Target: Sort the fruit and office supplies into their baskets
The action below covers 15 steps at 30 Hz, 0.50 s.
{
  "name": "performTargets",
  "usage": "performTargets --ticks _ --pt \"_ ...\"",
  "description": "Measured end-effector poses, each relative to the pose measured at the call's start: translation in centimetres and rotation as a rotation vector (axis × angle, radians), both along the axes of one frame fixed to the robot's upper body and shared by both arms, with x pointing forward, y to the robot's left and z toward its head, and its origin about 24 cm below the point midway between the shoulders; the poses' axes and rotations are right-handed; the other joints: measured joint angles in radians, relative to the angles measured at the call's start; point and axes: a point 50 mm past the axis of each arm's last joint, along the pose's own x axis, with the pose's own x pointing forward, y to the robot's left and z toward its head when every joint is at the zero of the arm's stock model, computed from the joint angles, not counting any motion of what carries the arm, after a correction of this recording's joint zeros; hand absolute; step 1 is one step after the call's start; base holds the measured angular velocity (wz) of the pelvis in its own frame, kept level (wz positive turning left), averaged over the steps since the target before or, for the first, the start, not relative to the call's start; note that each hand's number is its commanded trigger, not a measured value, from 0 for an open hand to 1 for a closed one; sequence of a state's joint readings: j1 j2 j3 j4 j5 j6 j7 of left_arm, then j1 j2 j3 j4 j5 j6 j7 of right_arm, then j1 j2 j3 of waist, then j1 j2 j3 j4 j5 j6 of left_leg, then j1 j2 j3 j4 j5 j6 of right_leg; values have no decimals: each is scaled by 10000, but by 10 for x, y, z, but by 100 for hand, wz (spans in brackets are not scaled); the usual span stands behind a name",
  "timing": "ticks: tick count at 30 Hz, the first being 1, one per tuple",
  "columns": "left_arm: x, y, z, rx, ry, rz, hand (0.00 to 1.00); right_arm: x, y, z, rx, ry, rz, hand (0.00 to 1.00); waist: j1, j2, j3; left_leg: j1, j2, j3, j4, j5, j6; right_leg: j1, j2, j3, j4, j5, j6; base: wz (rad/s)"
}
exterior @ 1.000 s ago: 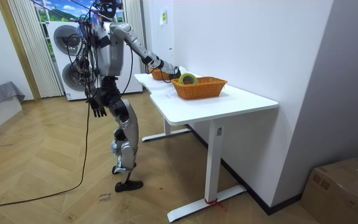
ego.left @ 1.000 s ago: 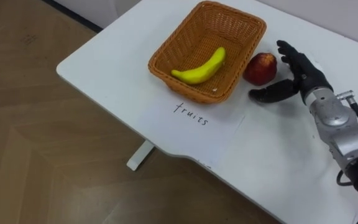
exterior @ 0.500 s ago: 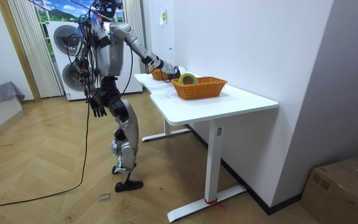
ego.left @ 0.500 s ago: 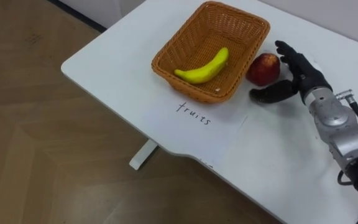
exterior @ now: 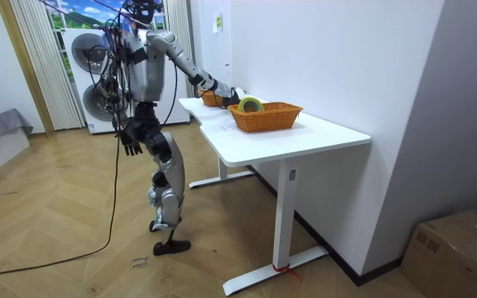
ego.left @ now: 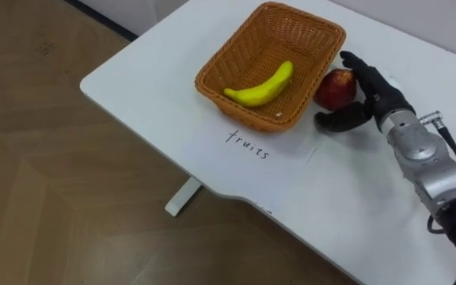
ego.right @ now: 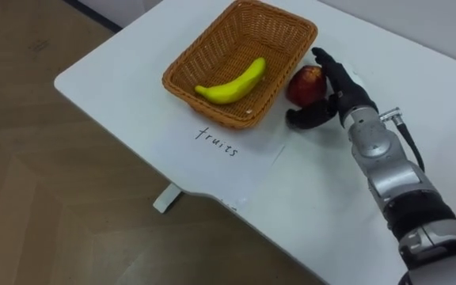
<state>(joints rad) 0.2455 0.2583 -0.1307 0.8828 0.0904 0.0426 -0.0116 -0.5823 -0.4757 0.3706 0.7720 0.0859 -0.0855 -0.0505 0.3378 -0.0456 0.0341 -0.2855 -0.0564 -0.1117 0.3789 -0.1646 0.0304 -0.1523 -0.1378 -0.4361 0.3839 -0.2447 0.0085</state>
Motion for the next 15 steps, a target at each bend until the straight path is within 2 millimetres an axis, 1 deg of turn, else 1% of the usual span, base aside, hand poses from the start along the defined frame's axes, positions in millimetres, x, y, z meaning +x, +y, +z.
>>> performTargets --ticks 6,12,15 --pt "-1 2 0 12 13 100 0 1 0 1 -277 -86 -13 100 27 -19 -12 154 -7 -15 -28 0 0 177 0 -42 -46 0 1 1" --pt "-3 3 1 41 49 81 0 1 0 0 -263 75 16 100 21 -11 -16 199 -36 -148 -28 -2 -3 335 27 -192 -251 12 23 7" --pt "-5 6 1 63 119 65 0 0 1 -1 -249 152 97 100 80 -9 -17 230 -46 -153 -31 -1 -2 352 22 -214 -273 21 34 0"
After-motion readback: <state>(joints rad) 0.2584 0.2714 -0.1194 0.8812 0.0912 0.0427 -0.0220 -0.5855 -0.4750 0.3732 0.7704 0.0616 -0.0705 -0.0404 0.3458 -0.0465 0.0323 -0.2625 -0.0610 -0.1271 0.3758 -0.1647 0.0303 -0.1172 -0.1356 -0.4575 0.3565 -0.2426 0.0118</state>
